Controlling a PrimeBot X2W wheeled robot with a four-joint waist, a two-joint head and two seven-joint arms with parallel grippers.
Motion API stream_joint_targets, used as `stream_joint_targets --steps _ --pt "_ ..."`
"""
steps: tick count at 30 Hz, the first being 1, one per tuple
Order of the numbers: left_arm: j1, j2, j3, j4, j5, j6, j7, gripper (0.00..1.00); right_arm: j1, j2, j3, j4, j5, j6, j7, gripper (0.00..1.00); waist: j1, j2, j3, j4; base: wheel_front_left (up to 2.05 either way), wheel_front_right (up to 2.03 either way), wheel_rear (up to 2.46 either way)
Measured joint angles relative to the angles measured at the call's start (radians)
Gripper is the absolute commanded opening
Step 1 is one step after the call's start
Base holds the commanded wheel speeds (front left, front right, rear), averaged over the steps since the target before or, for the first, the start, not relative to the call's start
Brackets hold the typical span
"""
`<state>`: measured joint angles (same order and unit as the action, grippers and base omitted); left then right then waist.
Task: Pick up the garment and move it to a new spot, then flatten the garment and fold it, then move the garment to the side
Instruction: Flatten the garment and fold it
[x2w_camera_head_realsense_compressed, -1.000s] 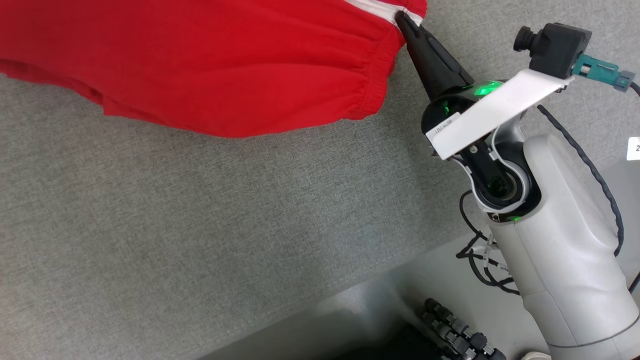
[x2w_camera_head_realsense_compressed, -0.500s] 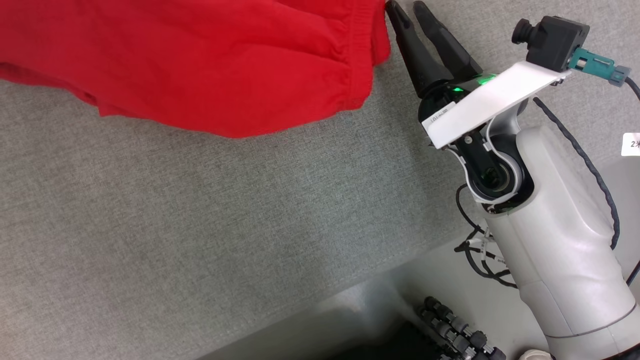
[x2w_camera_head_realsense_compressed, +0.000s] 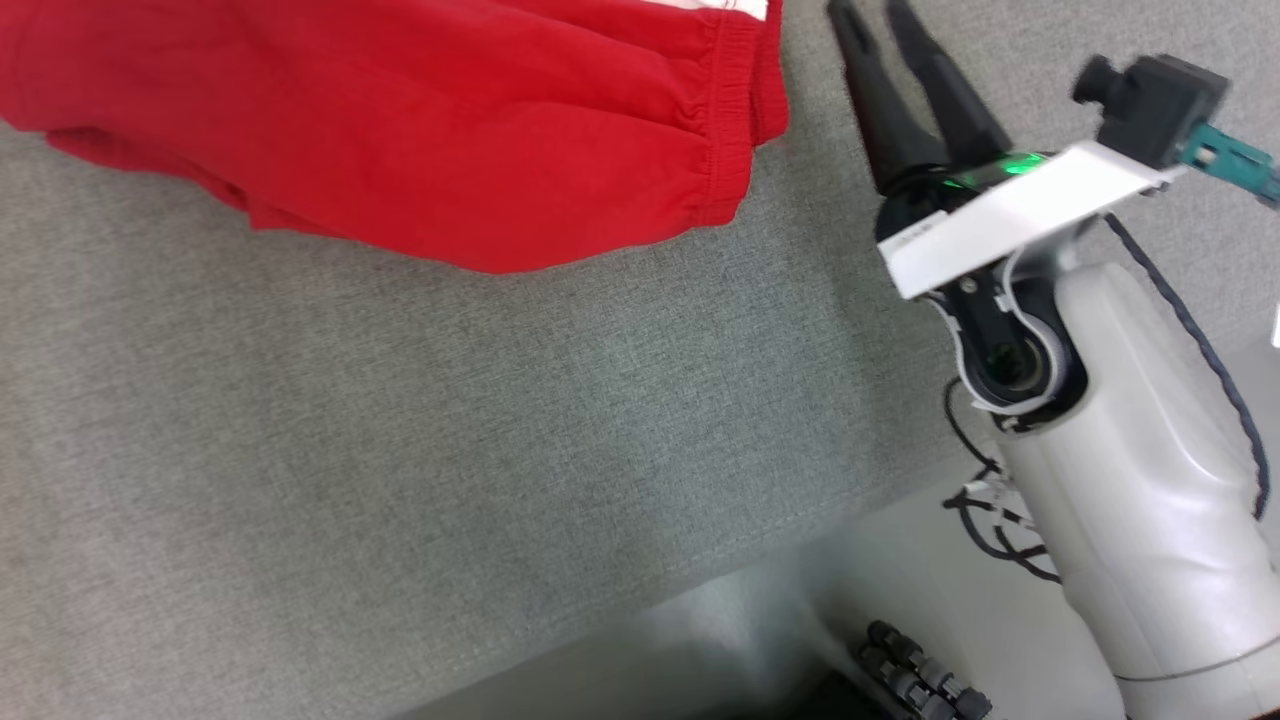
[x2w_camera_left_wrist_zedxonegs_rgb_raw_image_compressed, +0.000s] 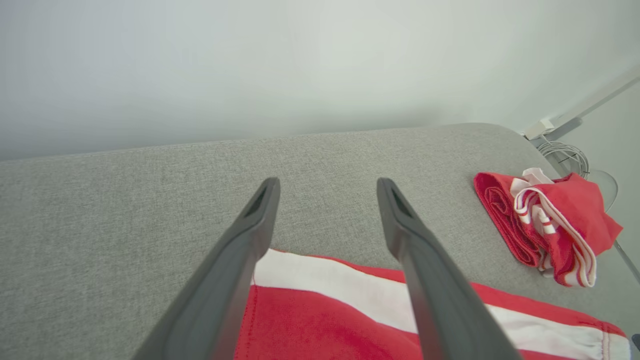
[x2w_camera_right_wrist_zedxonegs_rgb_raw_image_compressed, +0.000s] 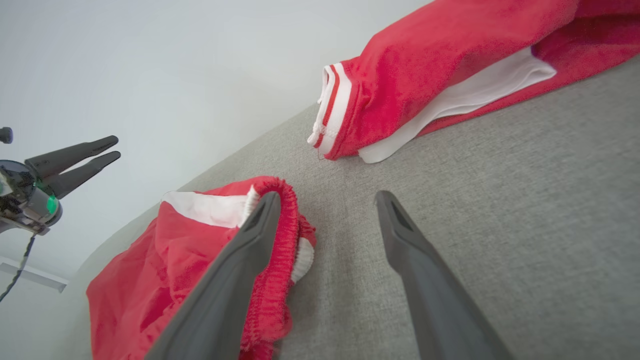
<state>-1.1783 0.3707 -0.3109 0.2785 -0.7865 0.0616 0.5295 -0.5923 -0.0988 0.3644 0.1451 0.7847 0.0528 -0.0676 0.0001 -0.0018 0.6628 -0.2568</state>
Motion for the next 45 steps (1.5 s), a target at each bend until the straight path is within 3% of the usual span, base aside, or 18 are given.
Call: stream_joint_targets --steps 4,8,24,28,30,35,45 --pt "0.078 -0.059 0.05 -0.006 -0.068 -0.009 -0.073 1.0 0.038 -0.047 -0.035 -0.003 -0.055 -0.002 -0.059 1.0 0.0 0.0 -0.037 0.015 0.0 0.0 0.0" --pt "0.196 -0.115 0.097 -0.032 -0.14 -0.011 -0.144 1.0 0.072 -0.093 -0.076 -0.016 -0.102 -0.03 -0.112 1.0 0.0 0.0 -0.083 0.035 0.0 0.0 0.0" --pt "0.66 -0.279 0.171 -0.042 -0.252 -0.053 -0.399 1.0 0.297 -0.12 -0.063 -0.043 -0.126 -0.079 -0.134 1.0 0.0 0.0 -0.29 0.151 0.0 0.0 0.0" --pt "0.743 -0.262 0.143 -0.048 -0.182 -0.071 -0.466 1.0 0.364 -0.133 -0.034 -0.033 -0.161 -0.098 -0.133 1.0 0.0 0.0 -0.346 0.181 0.0 0.0 0.0" --pt "0.801 -0.218 0.118 -0.06 -0.097 -0.072 -0.51 1.0 0.404 -0.17 -0.012 -0.017 -0.231 -0.117 -0.134 1.0 0.0 0.0 -0.389 0.203 0.0 0.0 0.0" --pt "0.926 -0.17 0.085 -0.063 -0.002 -0.068 -0.557 1.0 0.458 -0.209 -0.001 -0.003 -0.3 -0.136 -0.135 1.0 -0.0001 0.0 -0.463 0.234 0.0 0.0 0.0" --pt "1.101 -0.122 0.063 -0.102 0.082 -0.021 -0.628 1.0 0.606 -0.212 -0.037 0.03 -0.326 -0.169 -0.145 1.0 -0.0001 0.0 -0.59 0.284 0.0 0.0 0.0"
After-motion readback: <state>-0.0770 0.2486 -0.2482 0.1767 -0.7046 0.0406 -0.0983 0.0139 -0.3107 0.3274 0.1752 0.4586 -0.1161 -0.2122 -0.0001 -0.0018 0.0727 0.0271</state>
